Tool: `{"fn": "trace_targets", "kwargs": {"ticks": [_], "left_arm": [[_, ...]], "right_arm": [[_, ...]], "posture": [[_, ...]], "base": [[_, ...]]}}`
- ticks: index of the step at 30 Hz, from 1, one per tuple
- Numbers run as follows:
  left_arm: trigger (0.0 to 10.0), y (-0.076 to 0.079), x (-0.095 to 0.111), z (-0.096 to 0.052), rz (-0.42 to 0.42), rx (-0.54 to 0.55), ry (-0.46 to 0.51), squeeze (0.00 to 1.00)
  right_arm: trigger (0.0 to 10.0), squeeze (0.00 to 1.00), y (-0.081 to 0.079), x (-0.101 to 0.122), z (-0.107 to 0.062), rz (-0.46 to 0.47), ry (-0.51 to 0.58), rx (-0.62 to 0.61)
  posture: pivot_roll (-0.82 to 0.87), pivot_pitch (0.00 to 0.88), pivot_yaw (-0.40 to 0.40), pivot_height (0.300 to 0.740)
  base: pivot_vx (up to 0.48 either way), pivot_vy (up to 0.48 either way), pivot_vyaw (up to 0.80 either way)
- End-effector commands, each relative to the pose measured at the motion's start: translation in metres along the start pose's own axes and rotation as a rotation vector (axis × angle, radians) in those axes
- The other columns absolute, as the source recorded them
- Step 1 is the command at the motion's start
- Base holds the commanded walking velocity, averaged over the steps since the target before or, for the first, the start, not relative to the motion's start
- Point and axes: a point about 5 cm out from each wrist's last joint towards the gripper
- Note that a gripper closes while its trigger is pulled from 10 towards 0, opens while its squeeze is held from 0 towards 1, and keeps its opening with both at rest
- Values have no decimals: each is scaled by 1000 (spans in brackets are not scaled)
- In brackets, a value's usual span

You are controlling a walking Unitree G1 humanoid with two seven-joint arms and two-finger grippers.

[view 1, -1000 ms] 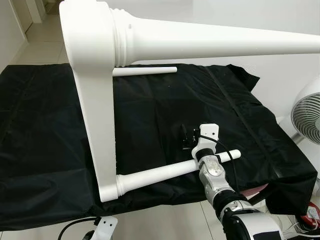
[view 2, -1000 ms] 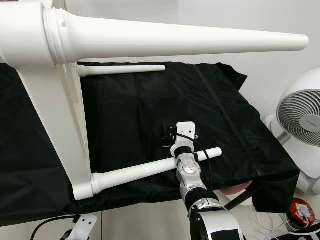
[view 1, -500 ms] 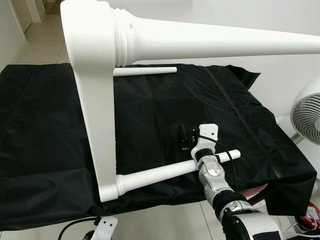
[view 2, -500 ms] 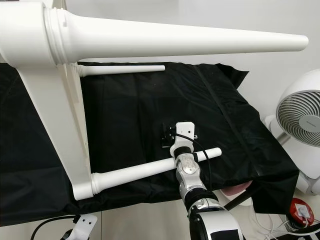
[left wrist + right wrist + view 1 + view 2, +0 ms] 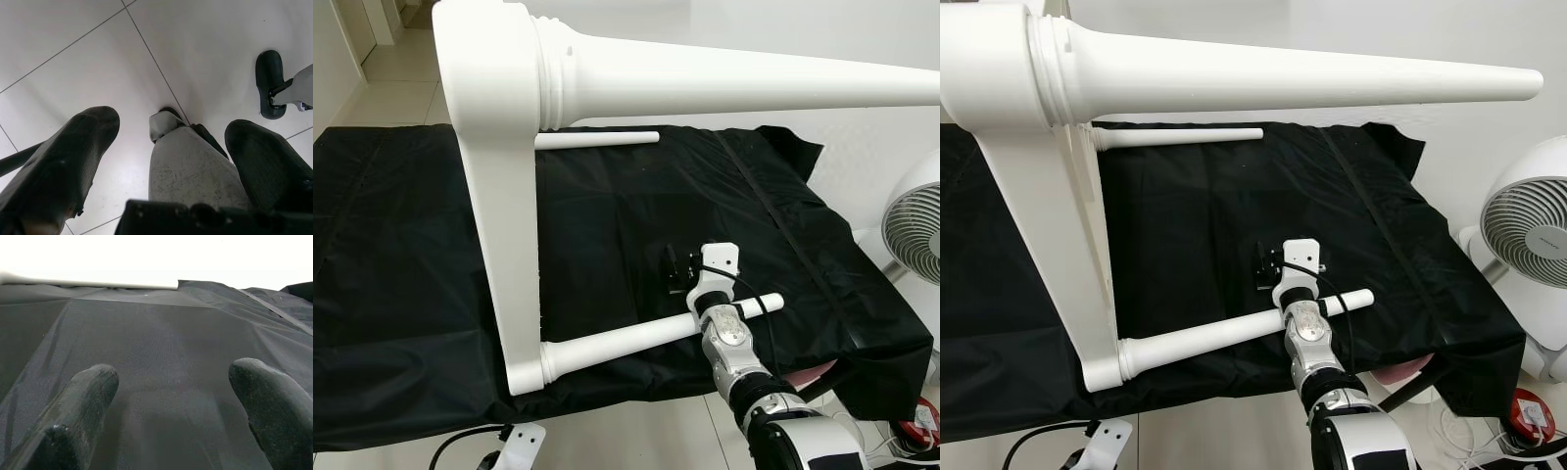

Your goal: Building children table

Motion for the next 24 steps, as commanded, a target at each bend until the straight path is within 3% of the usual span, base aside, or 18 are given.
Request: {"fn": "trace_targets", "kwargs": {"ticks": [1,24], "left_arm": [[10000,10,-11,-1,-7,-3,-50,0],[10000,8,-14,-2,-10,2,-55,0]], "right_arm": [[10000,0,5,-8,-5,3,-38,-28],[10000,0,5,-8,-5,3,-37,-34]], "posture": [[51,0,-112,740],[54,0,-111,740]], "base": [[0,0,0],[0,0,0]]}}
Point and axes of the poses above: a point about 5 cm out from each wrist's last joint towards the gripper, its own z axis pointing out of the wrist towards the gripper, its own x axis along the axis of the wrist's last joint, y = z × x, and after that the axes turned 13 degrees about z, right-handed
